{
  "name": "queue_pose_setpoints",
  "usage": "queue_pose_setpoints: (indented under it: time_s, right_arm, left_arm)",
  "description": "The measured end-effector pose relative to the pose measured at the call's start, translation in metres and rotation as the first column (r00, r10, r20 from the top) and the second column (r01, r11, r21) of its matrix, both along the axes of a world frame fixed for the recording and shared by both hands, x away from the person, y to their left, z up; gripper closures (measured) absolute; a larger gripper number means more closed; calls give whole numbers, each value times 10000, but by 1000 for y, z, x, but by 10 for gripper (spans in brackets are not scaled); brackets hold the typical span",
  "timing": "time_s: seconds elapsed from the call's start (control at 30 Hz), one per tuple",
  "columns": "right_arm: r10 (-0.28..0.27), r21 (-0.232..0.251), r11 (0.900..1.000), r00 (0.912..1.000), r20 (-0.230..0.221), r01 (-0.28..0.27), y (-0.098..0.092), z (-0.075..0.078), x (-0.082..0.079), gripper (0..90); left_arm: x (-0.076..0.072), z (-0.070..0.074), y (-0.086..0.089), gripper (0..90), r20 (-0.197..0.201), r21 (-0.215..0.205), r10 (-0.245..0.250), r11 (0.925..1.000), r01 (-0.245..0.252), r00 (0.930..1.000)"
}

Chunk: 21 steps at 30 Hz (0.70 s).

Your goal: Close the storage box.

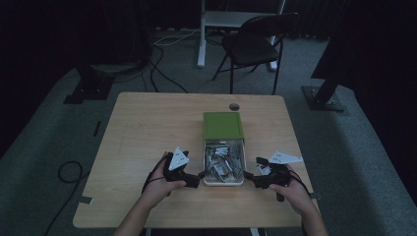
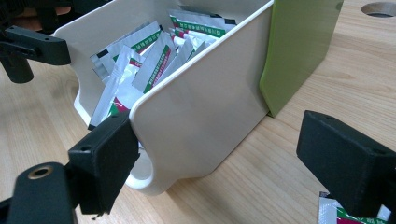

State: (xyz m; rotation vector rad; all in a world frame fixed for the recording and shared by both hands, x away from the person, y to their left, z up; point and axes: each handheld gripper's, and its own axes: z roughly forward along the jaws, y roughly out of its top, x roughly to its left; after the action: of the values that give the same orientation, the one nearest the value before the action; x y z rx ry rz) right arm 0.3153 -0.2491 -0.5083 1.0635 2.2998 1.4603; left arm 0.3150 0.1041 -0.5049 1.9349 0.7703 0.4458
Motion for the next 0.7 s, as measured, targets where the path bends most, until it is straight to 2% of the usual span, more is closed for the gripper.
queue_pose_setpoints:
  time_s: [0.7]
  right_arm:
    - [-224, 41, 9997, 9997, -44, 224, 1, 0, 11, 128]
  left_arm:
    - [11, 0, 0, 27, -71, -58, 139, 9999, -139, 9999]
